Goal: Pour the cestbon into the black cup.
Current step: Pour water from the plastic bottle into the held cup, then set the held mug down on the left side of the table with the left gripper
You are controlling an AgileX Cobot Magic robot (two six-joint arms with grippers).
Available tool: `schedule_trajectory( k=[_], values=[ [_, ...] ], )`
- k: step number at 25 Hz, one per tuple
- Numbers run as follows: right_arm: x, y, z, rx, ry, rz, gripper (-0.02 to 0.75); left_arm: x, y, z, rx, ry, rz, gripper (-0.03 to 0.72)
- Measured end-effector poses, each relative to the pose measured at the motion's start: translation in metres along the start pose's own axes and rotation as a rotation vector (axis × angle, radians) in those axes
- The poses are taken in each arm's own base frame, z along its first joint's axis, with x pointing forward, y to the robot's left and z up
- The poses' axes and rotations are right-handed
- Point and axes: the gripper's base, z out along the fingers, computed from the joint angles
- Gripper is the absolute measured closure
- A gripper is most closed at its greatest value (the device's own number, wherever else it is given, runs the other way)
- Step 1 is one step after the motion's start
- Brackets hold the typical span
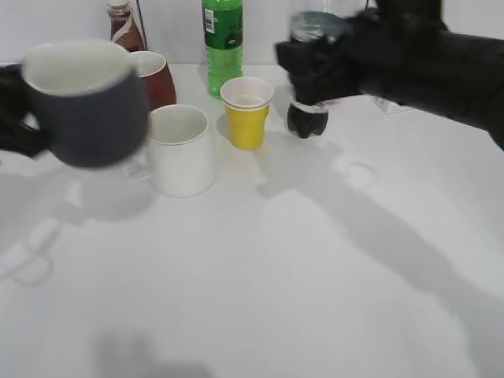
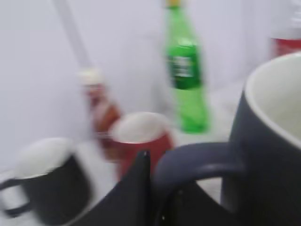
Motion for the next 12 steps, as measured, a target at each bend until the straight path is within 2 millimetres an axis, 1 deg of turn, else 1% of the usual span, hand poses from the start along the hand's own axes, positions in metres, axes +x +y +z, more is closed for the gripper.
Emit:
schedule_trajectory(
  k=[3, 6, 9, 12],
  values=[
    [0.013, -0.014, -0.005, 0.045, 0.041, 0.052, 0.279, 0.005, 0.026, 0.0, -0.129, -0.03, -0.024, 0.648],
    [0.026, -0.019, -0.01, 0.063, 0.072, 0.073, 0.279, 0.022, 0.049, 0.006, -0.23, -0.023, -0.066, 0.648],
    [0.035, -0.018, -0.014, 0.064, 0.099, 0.08, 0.279, 0.047, 0.064, 0.015, -0.285, -0.021, -0.094, 0.648],
    [0.039, -0.018, -0.016, 0.063, 0.114, 0.091, 0.279, 0.075, 0.07, 0.025, -0.32, -0.008, -0.132, 0.648]
  ],
)
